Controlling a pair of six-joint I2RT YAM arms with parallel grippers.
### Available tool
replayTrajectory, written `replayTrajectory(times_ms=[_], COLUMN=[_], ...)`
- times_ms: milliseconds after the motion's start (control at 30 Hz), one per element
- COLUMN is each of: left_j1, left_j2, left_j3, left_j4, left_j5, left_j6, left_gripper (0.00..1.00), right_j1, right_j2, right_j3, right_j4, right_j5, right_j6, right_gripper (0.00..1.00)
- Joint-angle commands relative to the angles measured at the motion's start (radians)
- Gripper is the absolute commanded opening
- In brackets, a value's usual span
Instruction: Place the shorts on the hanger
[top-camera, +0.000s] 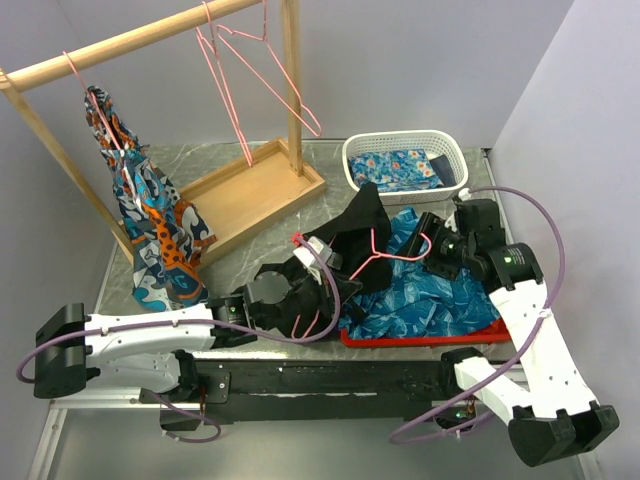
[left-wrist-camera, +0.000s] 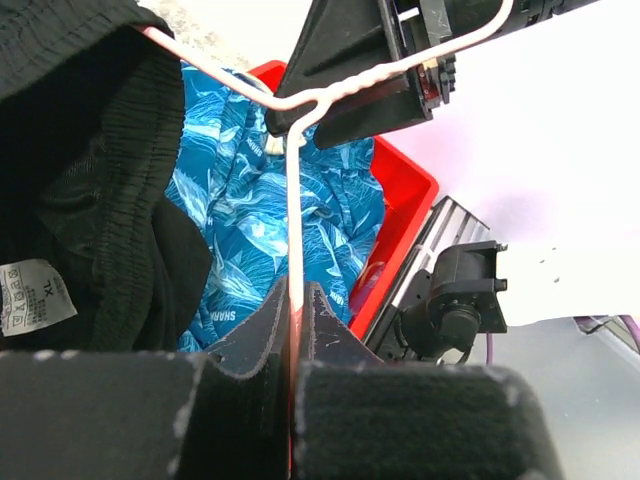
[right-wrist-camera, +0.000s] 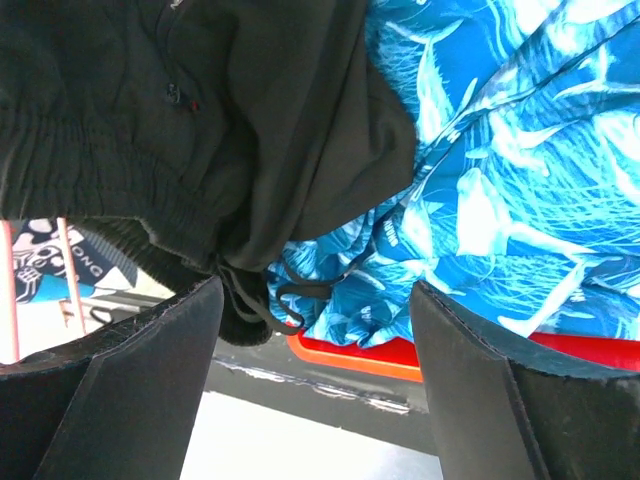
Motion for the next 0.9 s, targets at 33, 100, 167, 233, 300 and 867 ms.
replayTrajectory(times_ms=[33,100,167,233,300,867], left_j1=[-0.010,-0.010,-0.010,-0.010,-0.010,-0.010], left_j2=[-0.013,-0.008,0.001,0.010,0.004,0.006], left_j3=[-0.027,-0.022,-0.013,-0.007,-0.019,-0.026], left_j4=[-0.049,-0.047,-0.044,-0.044,-0.035,0.002], left_j5=[0.117,0.156,0.181,0.180,0.168,0.134], left_j6=[0.016,0.017,0.016,0.013,0.005,0.042], left_gripper=[0.01,0.01,0.01,0.01,0.01,0.01], right_j1=[-0.028,0.003,0.035,0.064,0.066,-0.039], right_j2=[0.017,0.021,0.030,0.043,0.060,0.190], right_j3=[0.068,0.067,0.080,0.093,0.099,-0.025], right_j4=[0.144,0.156,0.158,0.164,0.169,0.375], right_j5=[0.237,0.259,0.291,0.294,0.280,-0.055], right_j6=[0.108,0.130,0.142,0.157,0.160,0.335], right_gripper=[0.82,0.82,0.82,0.83,0.83,0.77])
